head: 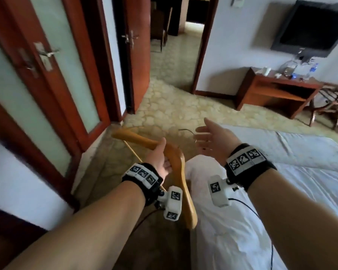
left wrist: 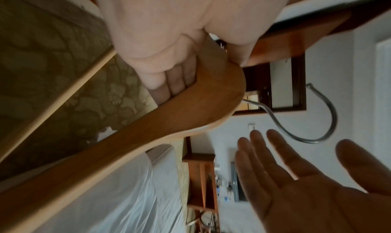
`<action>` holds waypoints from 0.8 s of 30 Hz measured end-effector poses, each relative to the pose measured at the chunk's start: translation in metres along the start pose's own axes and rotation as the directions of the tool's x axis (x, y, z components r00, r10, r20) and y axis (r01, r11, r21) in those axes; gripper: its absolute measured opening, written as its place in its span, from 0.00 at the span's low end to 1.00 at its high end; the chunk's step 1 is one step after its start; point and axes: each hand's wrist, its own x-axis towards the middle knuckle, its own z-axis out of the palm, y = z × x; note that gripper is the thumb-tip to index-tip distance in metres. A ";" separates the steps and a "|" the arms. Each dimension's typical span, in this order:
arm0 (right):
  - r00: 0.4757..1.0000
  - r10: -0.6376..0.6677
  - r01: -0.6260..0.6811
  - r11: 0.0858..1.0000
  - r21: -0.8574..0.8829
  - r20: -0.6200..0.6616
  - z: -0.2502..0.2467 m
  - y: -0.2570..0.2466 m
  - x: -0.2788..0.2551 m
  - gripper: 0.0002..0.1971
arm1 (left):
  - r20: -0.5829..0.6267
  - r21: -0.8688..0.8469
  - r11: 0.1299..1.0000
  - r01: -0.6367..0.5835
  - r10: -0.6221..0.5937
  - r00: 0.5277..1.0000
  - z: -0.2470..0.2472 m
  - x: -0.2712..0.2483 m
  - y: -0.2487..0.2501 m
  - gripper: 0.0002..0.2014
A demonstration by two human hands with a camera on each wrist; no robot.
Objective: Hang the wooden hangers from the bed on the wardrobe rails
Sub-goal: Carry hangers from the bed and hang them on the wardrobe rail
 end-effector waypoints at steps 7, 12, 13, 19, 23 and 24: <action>0.973 0.067 -0.046 0.994 -0.101 0.221 0.162 0.019 -0.006 0.16 | -0.117 -0.154 0.976 -0.154 0.136 0.984 -0.125 -0.038 0.079 0.24; 0.887 0.155 0.031 0.920 -0.391 0.435 0.238 0.036 -0.019 0.16 | -0.230 -0.188 0.947 -0.262 0.217 0.949 -0.183 -0.060 0.113 0.24; 0.868 0.174 0.059 0.894 -0.444 0.466 0.250 0.037 -0.019 0.16 | -0.255 -0.196 0.940 -0.279 0.226 0.940 -0.192 -0.063 0.116 0.24; 0.723 0.297 0.165 0.803 -0.573 0.624 0.316 0.041 -0.018 0.08 | -0.440 -0.226 0.911 -0.345 0.220 0.871 -0.239 -0.094 0.127 0.25; 0.601 0.363 0.213 0.785 -0.581 0.712 0.353 0.037 -0.028 0.09 | -0.586 -0.206 0.890 -0.407 0.221 0.780 -0.272 -0.122 0.136 0.26; 0.563 0.369 0.240 0.783 -0.574 0.739 0.363 0.037 -0.030 0.10 | -0.616 -0.212 0.875 -0.436 0.226 0.755 -0.279 -0.129 0.138 0.26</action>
